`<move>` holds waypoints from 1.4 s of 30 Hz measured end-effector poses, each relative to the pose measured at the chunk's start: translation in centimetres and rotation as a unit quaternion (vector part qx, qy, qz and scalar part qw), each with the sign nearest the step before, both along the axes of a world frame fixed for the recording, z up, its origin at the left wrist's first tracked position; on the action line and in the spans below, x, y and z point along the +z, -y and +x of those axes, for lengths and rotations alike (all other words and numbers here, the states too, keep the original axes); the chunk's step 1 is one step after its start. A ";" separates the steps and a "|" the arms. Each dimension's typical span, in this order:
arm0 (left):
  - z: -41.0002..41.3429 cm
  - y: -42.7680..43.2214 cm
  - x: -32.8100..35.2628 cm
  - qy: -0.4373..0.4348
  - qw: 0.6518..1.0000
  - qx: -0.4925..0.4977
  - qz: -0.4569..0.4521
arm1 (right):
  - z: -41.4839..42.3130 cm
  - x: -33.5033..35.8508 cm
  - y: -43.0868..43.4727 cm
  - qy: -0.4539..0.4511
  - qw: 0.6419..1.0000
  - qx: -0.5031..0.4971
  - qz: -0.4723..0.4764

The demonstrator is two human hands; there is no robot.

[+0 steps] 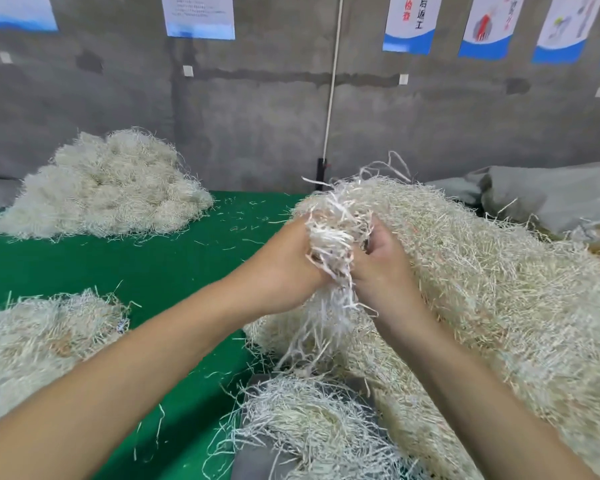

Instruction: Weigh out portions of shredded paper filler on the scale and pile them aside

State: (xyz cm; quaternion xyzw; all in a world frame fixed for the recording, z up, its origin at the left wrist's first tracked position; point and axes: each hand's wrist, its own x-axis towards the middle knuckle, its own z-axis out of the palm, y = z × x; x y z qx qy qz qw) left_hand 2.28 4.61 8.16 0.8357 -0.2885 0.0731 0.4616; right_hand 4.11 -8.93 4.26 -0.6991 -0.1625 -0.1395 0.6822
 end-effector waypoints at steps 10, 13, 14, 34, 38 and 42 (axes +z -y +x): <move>-0.7 -4.7 -1.0 -0.211 0.962 -0.049 -0.166 | -0.5 -2.5 2.1 -0.107 0.992 -0.056 -0.029; -0.9 -5.1 -2.3 -0.177 0.948 -0.028 -0.263 | -0.4 -1.5 3.2 -0.121 0.990 -0.074 0.008; -1.0 -5.4 -2.9 -0.164 0.940 -0.016 -0.300 | -0.2 -1.2 4.1 -0.130 0.987 -0.090 0.025; -5.0 -5.1 -13.6 -0.101 0.984 0.034 0.144 | -0.8 -7.8 2.9 0.049 0.781 -0.062 -0.620; -3.7 -5.1 -12.4 -0.132 0.979 0.120 -0.101 | -1.3 -6.7 1.9 -0.042 0.879 -0.060 -0.470; -2.1 -2.6 -10.8 -0.255 0.950 0.061 -0.172 | -2.8 -5.7 1.1 -0.170 0.977 0.015 -0.129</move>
